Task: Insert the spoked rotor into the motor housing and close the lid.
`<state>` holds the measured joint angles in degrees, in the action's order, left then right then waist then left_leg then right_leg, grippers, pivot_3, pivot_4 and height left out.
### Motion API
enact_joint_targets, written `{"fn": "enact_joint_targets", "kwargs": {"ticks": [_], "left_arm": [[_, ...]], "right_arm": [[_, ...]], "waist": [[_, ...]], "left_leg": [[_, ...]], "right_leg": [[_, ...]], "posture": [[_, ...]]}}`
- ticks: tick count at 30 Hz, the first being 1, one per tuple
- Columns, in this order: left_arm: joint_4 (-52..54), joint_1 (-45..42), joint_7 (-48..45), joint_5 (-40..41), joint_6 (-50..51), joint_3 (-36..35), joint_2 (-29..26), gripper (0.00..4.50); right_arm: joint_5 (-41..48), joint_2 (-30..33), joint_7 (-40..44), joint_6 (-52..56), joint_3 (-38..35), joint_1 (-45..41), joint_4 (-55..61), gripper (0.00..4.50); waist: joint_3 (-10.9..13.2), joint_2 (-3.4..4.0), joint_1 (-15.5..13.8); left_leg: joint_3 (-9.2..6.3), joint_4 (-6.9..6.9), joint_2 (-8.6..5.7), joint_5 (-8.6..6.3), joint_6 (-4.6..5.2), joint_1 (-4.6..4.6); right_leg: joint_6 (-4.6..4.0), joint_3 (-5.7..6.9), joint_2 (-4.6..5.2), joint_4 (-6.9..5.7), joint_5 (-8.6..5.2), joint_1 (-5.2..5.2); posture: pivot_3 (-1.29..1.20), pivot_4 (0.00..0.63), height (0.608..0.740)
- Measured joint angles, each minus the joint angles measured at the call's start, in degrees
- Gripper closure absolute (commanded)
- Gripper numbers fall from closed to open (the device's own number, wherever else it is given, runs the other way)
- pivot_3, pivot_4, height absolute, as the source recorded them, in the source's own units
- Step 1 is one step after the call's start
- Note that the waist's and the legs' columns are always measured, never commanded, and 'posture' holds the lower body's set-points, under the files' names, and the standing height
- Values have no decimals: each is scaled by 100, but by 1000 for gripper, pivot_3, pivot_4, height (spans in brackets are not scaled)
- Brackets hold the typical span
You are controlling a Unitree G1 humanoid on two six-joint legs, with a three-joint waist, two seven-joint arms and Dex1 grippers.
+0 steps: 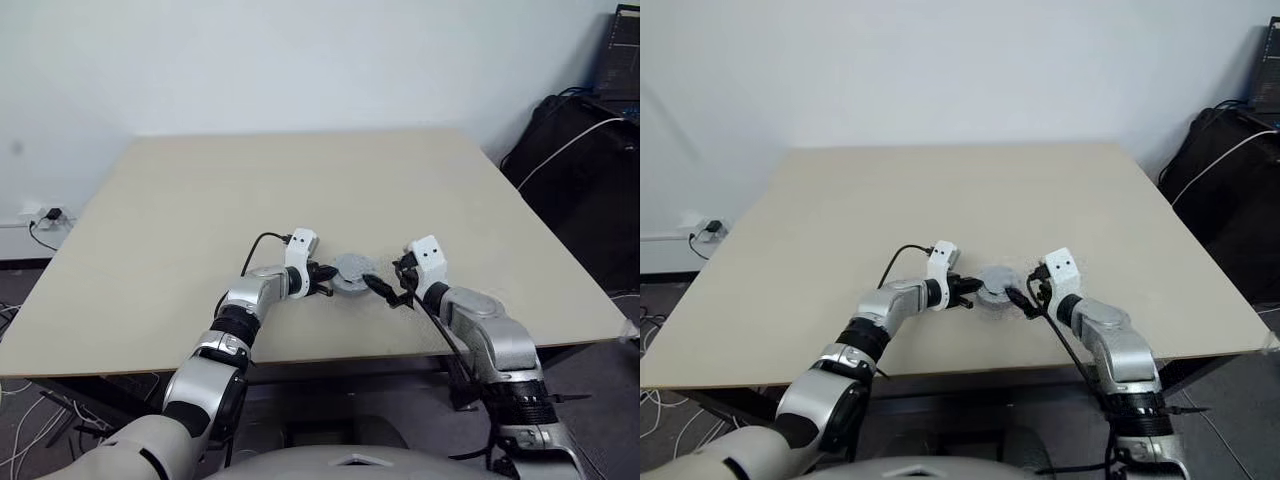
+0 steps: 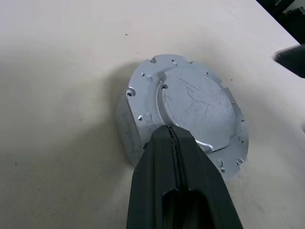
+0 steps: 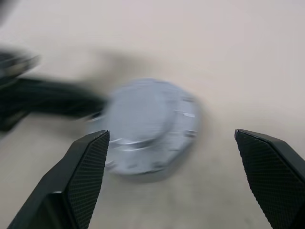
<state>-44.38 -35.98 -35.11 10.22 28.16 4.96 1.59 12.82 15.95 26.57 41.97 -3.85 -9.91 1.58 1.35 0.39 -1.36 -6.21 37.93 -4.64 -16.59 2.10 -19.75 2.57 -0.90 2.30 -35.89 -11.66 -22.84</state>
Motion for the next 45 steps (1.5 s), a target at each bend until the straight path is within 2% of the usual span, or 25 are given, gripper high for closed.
{"fn": "enact_joint_targets", "kwargs": {"ticks": [6,14,20,29,38,45], "left_arm": [[10,9,-37,-13,-6,-2,-9,4500],[57,45,-53,-17,0,2,-12,4500],[112,71,-54,-34,3,2,-20,4500],[185,115,-120,-75,4,-12,-104,4500],[215,132,-117,-132,2,-57,-182,4500],[215,143,-116,-221,2,-103,-191,4500]], "right_arm": [[400,-765,-516,215,-503,-410,-1011,22],[938,-1299,-829,286,-1047,-809,-1780,22],[1339,-1362,-941,562,-1390,-964,-1974,22],[2186,-1082,-516,1781,-1925,-1043,-2158,22],[2511,-1226,-194,2061,-2136,-851,-2173,22],[2589,-1442,-389,2054,-2301,-906,-2343,22]], "waist": [[-3,5,0],[-4,7,12],[-6,10,32],[-11,19,78],[-12,19,181],[-20,20,204]], "left_leg": [[0,-5,-1,0,0,1],[-1,-9,-5,0,1,1],[-1,-8,-5,0,1,1],[0,-14,-4,-2,5,1],[2,-12,-3,-2,5,1],[3,-11,-2,-2,4,11]], "right_leg": [[-3,-3,0,-2,0,-5],[-12,-6,0,-2,6,-7],[-11,-7,-1,-3,5,-6],[-29,-8,-2,-3,11,-9],[-9,-10,-1,-6,0,-9],[-7,-10,-1,-6,0,-2]], "posture": [[0,0,740],[0,0,740],[0,0,740],[0,0,740],[0,0,740],[0,0,740]]}}
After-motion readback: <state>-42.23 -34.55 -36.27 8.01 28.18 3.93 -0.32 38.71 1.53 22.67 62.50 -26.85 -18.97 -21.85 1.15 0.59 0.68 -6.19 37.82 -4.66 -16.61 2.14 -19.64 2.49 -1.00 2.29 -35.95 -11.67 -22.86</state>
